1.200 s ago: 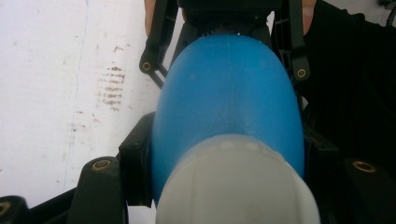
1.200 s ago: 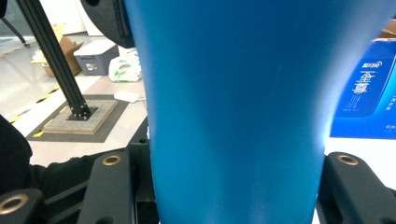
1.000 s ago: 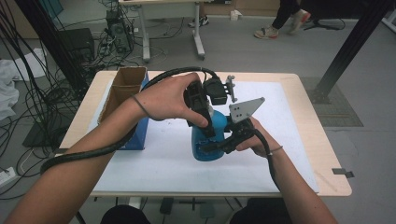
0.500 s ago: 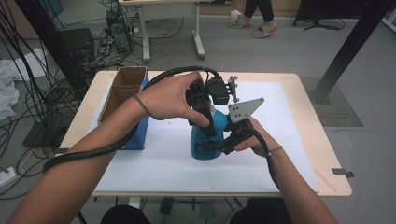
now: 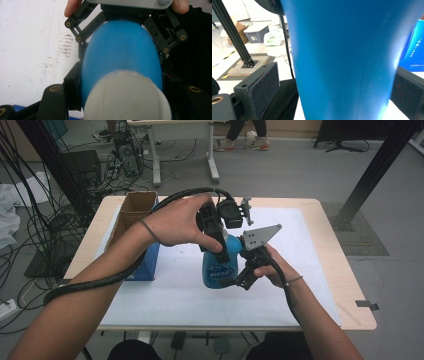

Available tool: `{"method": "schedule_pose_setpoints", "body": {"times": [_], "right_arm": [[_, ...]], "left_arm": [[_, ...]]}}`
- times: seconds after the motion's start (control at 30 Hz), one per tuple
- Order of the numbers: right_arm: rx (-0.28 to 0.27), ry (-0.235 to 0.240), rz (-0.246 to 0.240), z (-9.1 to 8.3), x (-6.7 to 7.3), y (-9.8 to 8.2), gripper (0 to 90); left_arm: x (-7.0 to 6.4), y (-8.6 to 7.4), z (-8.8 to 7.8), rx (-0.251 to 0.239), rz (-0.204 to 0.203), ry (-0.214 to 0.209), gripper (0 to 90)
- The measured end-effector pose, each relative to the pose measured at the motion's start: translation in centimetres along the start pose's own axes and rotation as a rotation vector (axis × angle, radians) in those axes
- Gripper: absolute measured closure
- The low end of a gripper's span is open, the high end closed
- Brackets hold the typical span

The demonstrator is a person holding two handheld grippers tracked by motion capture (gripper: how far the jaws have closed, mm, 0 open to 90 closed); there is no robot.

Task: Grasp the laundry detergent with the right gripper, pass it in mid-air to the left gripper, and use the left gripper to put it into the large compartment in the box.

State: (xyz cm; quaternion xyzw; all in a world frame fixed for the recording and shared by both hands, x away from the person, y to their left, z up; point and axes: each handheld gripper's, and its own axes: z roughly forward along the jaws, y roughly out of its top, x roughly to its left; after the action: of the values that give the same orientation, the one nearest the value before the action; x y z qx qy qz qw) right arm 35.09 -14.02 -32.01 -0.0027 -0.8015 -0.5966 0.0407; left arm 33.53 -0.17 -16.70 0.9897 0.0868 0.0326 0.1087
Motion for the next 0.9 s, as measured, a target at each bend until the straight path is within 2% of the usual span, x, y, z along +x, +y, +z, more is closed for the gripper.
{"method": "schedule_pose_setpoints", "body": {"times": [0.2, 0.37, 0.43, 0.67, 0.9], "right_arm": [[0.017, 0.003, 0.010, -0.4, -0.1, 0.2, 2.9], [0.038, -0.007, 0.019, -0.9, -0.2, 0.4, 2.9], [0.048, -0.006, 0.025, -1.1, -0.2, 0.5, 2.9], [0.109, -0.007, 0.051, -1.5, -0.4, 0.7, 3.3], [0.181, -0.010, 0.069, -1.9, -0.6, 0.4, 4.7]], "left_arm": [[0.1, 0.0, -0.1, 0.007, -0.010, 0.005, 37.7], [0.1, 0.0, -0.4, -0.013, -0.017, 0.013, 37.6], [0.1, 0.1, -0.5, -0.008, -0.014, 0.010, 37.7], [0.2, 0.2, -0.3, -0.001, -0.017, 0.002, 37.7], [0.4, 0.0, -0.5, 0.013, -0.038, 0.021, 37.7]]}}
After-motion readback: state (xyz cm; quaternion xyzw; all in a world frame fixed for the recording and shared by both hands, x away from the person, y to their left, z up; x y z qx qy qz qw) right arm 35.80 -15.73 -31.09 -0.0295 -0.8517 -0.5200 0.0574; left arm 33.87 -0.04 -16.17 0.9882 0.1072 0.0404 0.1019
